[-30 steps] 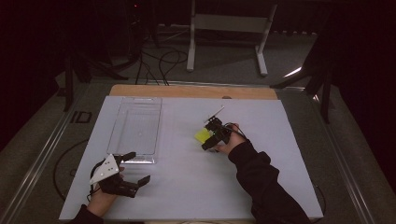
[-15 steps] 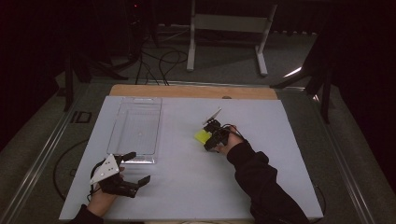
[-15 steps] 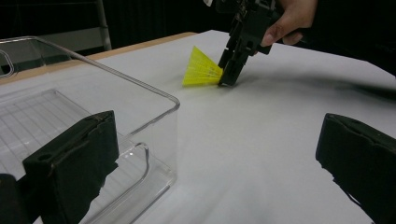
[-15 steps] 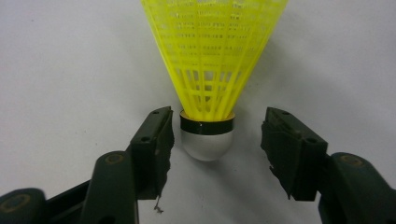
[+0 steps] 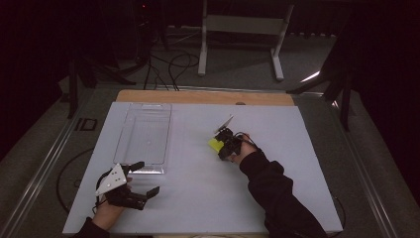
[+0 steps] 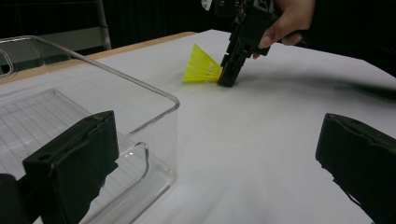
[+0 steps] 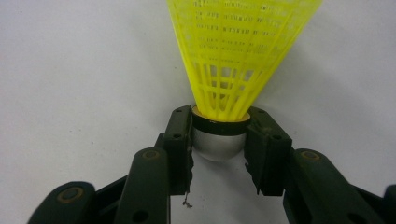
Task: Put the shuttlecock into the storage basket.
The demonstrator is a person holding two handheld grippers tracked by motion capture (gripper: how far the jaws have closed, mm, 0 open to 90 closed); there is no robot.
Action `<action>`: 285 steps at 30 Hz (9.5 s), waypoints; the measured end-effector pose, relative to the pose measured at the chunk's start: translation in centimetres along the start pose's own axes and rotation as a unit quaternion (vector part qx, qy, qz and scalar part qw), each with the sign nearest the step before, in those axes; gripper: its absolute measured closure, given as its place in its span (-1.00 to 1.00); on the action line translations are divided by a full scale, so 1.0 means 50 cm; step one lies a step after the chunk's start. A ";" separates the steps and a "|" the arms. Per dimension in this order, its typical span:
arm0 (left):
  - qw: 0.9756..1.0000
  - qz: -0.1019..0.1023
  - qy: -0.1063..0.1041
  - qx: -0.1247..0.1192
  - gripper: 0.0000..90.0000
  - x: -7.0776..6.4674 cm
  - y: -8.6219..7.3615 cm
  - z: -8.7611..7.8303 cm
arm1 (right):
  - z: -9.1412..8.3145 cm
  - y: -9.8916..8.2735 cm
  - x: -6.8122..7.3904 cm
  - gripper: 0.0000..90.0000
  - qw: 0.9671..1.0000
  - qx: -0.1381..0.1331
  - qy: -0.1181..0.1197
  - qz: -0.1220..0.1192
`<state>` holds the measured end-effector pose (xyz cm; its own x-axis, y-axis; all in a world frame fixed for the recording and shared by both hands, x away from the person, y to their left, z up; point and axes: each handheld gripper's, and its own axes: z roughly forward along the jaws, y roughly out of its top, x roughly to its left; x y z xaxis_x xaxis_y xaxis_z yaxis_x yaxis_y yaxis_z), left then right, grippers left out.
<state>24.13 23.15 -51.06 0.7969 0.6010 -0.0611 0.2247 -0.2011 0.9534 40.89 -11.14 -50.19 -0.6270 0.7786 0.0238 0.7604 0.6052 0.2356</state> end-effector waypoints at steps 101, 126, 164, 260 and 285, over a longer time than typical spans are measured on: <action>1.000 0.001 -0.004 0.007 -1.00 -0.002 -0.002 0.006 | -0.249 0.090 0.165 0.45 0.983 -0.123 0.056 -0.127; 1.000 0.000 -0.005 0.007 -1.00 -0.001 -0.002 0.006 | -0.254 0.134 0.248 0.45 0.961 -0.195 0.094 -0.173; 1.000 -0.012 -0.011 -0.003 -1.00 0.002 -0.001 0.002 | -0.092 0.151 0.328 0.45 0.962 -0.198 0.117 -0.145; 1.000 -0.023 -0.006 -0.003 -1.00 0.006 -0.001 0.010 | -0.132 0.043 0.194 -0.78 0.956 -0.218 0.115 -0.158; 1.000 -0.021 -0.007 0.001 -1.00 0.005 -0.002 0.013 | -0.121 -0.076 0.068 -0.78 0.966 -0.214 0.093 -0.108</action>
<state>24.66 22.82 -51.34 0.7949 0.5975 -0.1055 0.2595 -0.1776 0.9493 34.84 -11.79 -45.15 -0.8128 0.5748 0.0949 0.4945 0.5945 0.6341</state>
